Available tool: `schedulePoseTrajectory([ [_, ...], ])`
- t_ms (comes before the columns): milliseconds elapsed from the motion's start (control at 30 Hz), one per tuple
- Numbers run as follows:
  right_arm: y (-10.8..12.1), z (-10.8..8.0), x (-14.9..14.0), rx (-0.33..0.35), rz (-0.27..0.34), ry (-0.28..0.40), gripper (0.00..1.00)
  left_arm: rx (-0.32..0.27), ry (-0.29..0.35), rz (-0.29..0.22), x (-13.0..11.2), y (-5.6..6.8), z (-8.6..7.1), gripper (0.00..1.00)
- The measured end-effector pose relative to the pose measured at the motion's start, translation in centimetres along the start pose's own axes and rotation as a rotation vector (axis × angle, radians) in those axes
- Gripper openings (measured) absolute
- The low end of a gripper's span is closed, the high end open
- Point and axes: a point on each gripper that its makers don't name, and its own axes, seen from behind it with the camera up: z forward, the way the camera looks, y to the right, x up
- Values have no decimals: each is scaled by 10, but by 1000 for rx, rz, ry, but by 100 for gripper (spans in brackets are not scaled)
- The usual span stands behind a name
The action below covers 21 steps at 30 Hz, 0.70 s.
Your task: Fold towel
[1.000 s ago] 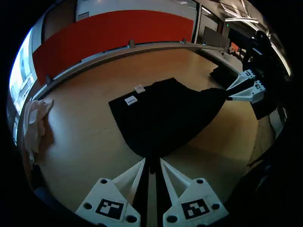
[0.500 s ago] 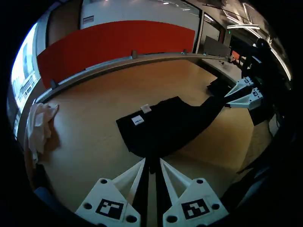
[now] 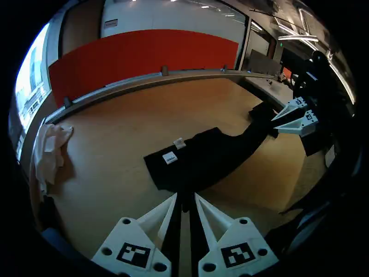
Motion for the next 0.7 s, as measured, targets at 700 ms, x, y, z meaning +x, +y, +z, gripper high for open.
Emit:
schedulePoseTrajectory([
  [700,-1,-3,-3,5,-8,-17,17,-8,-7,-18,-2,6,-2,11],
])
